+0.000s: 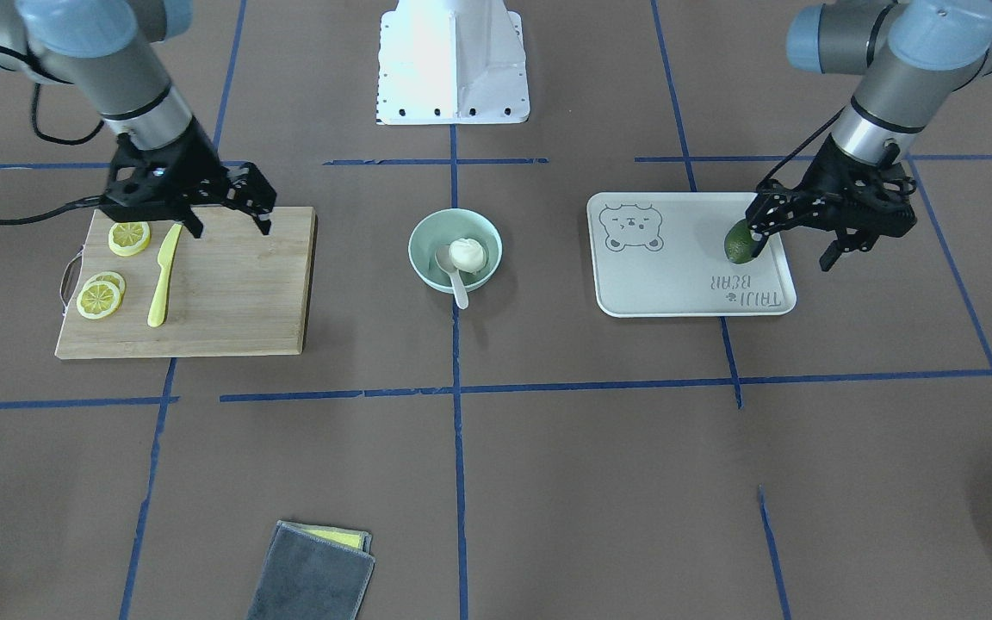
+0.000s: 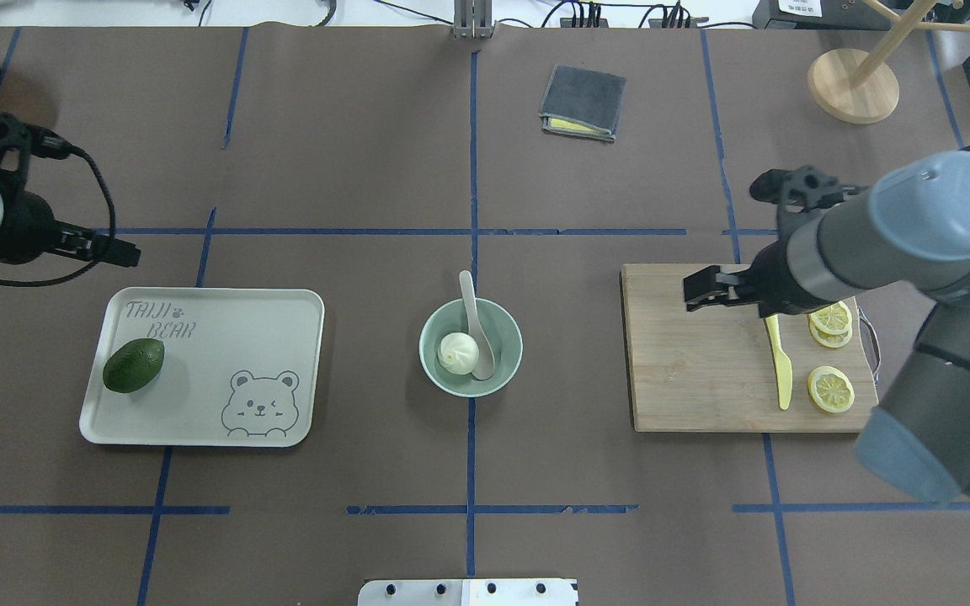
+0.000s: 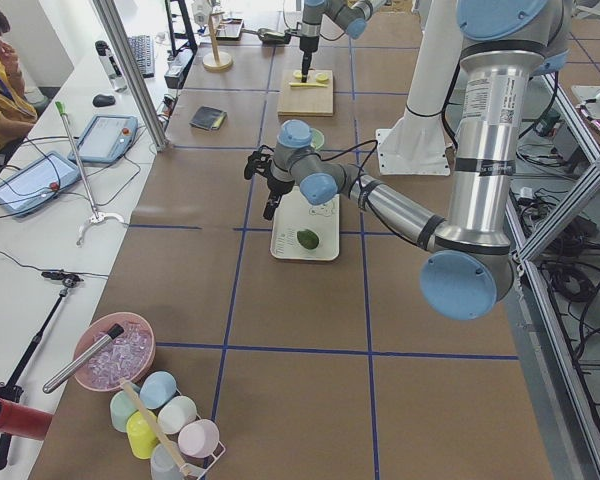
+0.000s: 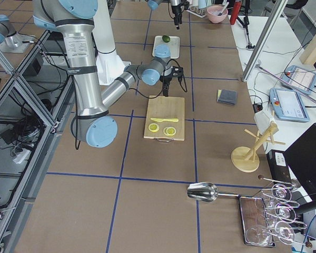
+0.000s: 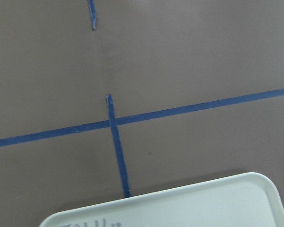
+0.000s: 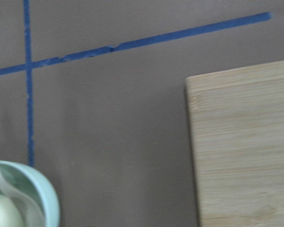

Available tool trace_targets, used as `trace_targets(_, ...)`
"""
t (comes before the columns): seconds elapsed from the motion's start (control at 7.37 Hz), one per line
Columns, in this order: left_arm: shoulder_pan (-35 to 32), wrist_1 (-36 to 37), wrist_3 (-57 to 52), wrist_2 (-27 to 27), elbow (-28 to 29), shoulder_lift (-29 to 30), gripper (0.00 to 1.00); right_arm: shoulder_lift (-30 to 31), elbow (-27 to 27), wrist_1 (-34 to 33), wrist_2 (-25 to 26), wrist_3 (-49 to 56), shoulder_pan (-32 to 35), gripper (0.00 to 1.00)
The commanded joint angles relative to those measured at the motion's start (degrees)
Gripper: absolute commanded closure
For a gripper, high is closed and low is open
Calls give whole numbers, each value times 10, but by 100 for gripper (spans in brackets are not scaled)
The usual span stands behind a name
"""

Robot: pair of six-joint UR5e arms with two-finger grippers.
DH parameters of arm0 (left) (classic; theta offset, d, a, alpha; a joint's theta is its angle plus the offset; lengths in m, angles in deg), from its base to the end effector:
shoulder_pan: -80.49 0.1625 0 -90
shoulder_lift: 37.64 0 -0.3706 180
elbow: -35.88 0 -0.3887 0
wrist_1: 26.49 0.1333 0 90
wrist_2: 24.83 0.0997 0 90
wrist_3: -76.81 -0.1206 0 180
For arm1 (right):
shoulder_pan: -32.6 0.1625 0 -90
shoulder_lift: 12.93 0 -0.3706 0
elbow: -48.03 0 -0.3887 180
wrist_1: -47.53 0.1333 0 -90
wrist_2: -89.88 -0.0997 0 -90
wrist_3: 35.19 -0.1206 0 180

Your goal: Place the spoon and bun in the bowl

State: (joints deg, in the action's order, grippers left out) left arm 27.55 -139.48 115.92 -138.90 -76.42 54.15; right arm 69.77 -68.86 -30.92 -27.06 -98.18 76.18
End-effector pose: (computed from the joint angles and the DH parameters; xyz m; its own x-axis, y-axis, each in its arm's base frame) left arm 0.2432 -0.4616 0.3762 0.6846 0.2691 -0.6775 0.0276 0.9191 0.3930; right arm -0.3190 -0.4121 0.3153 0.6228 0.0338 0.7817 -0.1085 0.9931 0.0435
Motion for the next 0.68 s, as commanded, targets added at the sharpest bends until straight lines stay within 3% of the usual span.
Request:
trace_targets(0.0,-99,2,-152,-32,-6,-55,0,82,-2,-3,-86,185,131,0)
trace_targets(0.27,-198,10,-309,-91,26,-78,0,112,23,-47,-147,369,250,0)
trace_targets(0.54,-273,70,-405,-136,51,-79,0,111,29,-146,-150,531,323,0)
